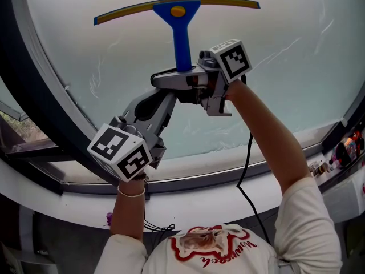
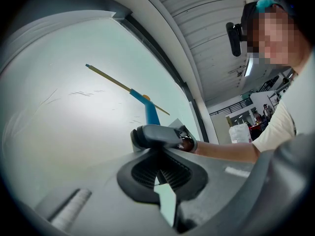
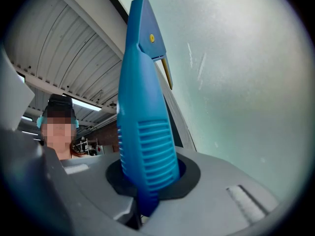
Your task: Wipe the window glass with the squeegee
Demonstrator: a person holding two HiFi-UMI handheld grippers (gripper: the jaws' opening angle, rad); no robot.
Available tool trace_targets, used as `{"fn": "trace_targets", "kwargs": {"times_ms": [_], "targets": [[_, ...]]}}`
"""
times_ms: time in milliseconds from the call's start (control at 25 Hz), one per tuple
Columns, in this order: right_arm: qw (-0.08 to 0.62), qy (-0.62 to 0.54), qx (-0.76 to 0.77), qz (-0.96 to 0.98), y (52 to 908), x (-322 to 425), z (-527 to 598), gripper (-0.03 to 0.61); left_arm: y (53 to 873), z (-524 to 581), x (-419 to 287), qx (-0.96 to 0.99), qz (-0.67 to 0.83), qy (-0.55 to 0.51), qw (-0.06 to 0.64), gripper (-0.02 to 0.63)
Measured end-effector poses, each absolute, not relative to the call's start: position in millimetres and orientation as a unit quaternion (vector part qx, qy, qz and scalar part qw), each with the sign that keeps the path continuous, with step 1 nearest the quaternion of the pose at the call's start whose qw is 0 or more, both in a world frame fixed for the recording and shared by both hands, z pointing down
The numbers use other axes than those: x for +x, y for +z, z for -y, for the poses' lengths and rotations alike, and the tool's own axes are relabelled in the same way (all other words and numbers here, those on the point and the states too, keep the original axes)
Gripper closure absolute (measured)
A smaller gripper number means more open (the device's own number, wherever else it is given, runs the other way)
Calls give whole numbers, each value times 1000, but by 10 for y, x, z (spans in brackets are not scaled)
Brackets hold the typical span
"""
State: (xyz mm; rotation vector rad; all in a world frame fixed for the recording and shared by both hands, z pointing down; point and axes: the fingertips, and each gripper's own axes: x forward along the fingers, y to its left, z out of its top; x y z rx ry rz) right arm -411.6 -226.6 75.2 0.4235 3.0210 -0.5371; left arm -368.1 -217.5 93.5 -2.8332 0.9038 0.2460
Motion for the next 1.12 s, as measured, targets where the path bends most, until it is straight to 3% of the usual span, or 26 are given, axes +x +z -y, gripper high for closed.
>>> {"fn": "trace_targets", "kwargs": {"times_ms": [1120], "targets": [[32,-194,141,-970,1253,-4106,2228,529,1444,2143,-3672,-946,-313,76,23,612]]}}
